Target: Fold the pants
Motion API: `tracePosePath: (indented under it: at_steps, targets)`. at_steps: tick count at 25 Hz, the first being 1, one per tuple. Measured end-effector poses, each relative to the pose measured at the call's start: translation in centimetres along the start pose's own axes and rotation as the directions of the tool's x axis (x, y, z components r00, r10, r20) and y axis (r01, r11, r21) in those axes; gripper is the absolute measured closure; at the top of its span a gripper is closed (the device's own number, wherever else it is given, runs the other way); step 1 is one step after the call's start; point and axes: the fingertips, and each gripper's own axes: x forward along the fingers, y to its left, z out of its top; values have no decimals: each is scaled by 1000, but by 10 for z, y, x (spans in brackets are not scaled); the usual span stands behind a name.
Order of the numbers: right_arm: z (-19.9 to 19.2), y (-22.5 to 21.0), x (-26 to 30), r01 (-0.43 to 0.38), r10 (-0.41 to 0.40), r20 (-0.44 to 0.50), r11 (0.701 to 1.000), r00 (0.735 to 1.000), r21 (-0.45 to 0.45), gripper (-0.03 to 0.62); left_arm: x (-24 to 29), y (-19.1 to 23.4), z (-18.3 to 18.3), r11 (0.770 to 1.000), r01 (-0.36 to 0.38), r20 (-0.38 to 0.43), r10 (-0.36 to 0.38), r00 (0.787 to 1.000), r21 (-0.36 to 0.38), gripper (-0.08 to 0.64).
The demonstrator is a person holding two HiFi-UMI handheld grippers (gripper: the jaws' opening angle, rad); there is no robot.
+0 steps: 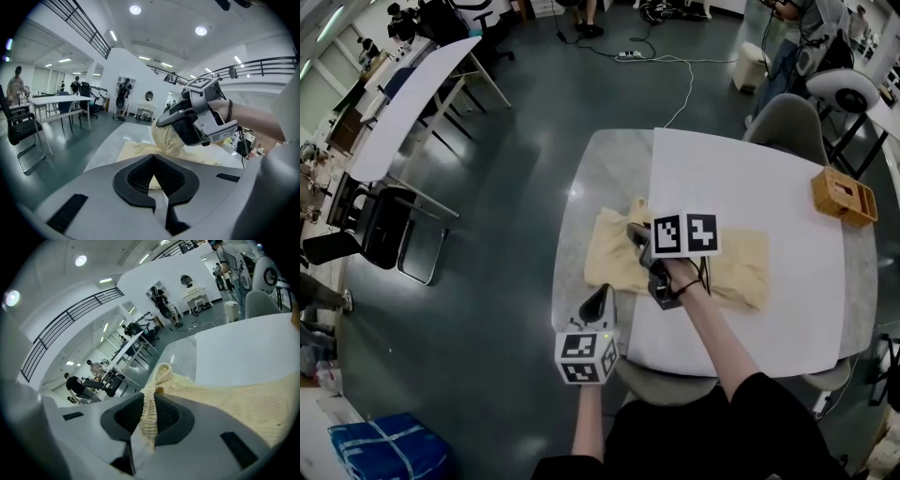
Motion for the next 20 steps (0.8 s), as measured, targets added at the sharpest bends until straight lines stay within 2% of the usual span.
tracePosePath:
  at_steps: [9, 15, 20]
  targets:
    - [-23, -10, 40, 48, -46, -53, 998, 998, 46, 534, 7, 11, -11, 1000, -15, -26, 15, 1000, -21, 546]
    - [-37, -19, 56, 57, -50, -55, 990, 997, 130, 532, 7, 14, -23, 999, -26, -46, 24, 999, -37, 546]
    - [-41, -18, 64, 64, -57, -53, 985, 997, 158, 532, 4, 18, -25, 998, -34, -53, 31, 998, -49, 546]
